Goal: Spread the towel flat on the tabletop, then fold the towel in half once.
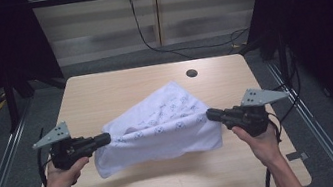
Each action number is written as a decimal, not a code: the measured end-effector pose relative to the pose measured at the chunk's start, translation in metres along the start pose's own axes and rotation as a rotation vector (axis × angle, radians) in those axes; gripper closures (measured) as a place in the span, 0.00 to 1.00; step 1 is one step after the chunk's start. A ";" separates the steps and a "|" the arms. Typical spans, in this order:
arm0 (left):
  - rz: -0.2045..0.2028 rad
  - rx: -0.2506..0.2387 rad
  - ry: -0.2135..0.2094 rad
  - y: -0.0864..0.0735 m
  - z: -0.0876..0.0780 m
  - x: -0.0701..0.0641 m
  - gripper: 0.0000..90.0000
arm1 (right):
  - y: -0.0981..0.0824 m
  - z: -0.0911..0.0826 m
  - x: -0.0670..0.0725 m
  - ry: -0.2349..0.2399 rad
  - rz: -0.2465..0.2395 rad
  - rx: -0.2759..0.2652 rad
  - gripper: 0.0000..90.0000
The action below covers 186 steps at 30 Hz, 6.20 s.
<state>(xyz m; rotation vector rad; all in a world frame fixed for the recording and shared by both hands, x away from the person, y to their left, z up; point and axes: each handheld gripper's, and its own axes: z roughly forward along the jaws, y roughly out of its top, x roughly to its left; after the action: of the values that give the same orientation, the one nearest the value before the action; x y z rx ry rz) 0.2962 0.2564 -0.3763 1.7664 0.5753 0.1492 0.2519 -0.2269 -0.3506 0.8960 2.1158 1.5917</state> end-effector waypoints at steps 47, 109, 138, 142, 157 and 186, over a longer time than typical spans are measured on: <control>-0.034 0.470 -0.076 -0.116 0.054 -0.012 0.97 | -0.146 0.040 0.014 -0.030 0.018 0.461 0.91; -0.100 0.355 -0.018 -0.097 0.078 0.005 0.70 | -0.138 0.039 0.003 -0.110 0.116 0.360 0.63; -0.099 0.415 0.052 -0.118 0.064 -0.008 0.71 | -0.137 0.054 0.011 -0.007 0.137 0.478 0.60; -0.093 0.415 0.043 -0.118 0.061 -0.008 0.70 | -0.131 0.047 0.007 -0.013 0.146 0.409 0.57; -0.103 0.405 0.047 -0.117 0.065 -0.004 0.68 | -0.123 0.083 -0.081 -0.210 0.163 0.383 0.53; -0.122 0.359 0.238 -0.095 0.104 0.068 0.54 | -0.133 0.087 -0.060 -0.161 0.118 0.384 0.96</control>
<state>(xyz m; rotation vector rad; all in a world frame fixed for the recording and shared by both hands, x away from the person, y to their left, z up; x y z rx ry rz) 0.3678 0.2118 -0.5077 2.0679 0.9258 0.1804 0.3126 -0.2263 -0.5090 1.2453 2.3257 1.1320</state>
